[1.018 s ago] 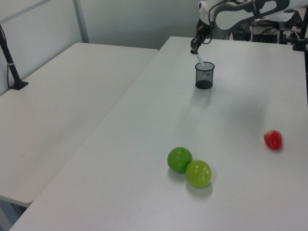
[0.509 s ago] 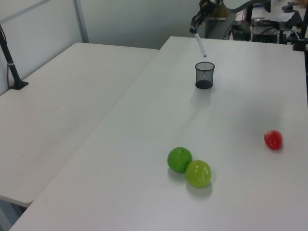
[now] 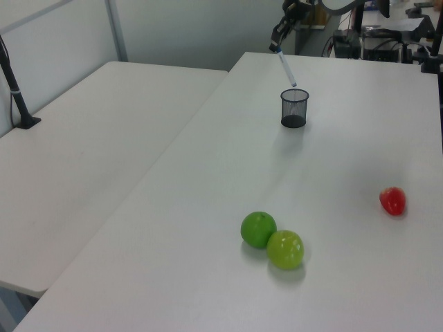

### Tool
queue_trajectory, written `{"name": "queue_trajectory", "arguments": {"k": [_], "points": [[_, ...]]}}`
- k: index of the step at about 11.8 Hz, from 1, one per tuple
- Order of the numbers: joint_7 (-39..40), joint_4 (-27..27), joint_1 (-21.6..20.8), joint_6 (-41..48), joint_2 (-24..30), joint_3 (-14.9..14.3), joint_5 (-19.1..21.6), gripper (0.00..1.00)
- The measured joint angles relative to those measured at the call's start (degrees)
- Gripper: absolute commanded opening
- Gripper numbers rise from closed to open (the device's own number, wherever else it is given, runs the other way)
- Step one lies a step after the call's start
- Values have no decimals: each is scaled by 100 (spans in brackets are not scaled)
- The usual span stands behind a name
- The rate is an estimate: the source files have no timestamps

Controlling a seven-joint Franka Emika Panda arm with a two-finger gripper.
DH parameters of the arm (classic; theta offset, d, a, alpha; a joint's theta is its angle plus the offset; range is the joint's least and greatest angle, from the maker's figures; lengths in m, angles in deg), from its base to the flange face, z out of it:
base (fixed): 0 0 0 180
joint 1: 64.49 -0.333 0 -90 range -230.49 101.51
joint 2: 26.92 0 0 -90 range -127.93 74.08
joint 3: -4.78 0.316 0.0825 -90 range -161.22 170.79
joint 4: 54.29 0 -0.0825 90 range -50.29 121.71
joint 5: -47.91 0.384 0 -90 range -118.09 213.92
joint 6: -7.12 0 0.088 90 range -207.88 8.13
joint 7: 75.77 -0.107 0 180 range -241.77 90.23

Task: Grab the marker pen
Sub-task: 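Carry the marker toward the green apples and lower it to the table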

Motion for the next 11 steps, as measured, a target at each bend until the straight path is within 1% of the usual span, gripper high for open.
{"name": "queue_trajectory", "arguments": {"k": [1, 4, 6, 8, 9, 11], "points": [[-3, 1, -41, 218, 36, 112, 1, 2], [-59, 25, -159, 1316, 80, 574, 3, 2], [-403, 141, -402, 1594, 71, 650, 5, 2], [-555, 425, -647, 1627, 36, 665, 5, 2], [-734, 544, -741, 1627, -43, 665, 5, 3], [-904, 597, -850, 1635, -219, 667, 5, 3]]}}
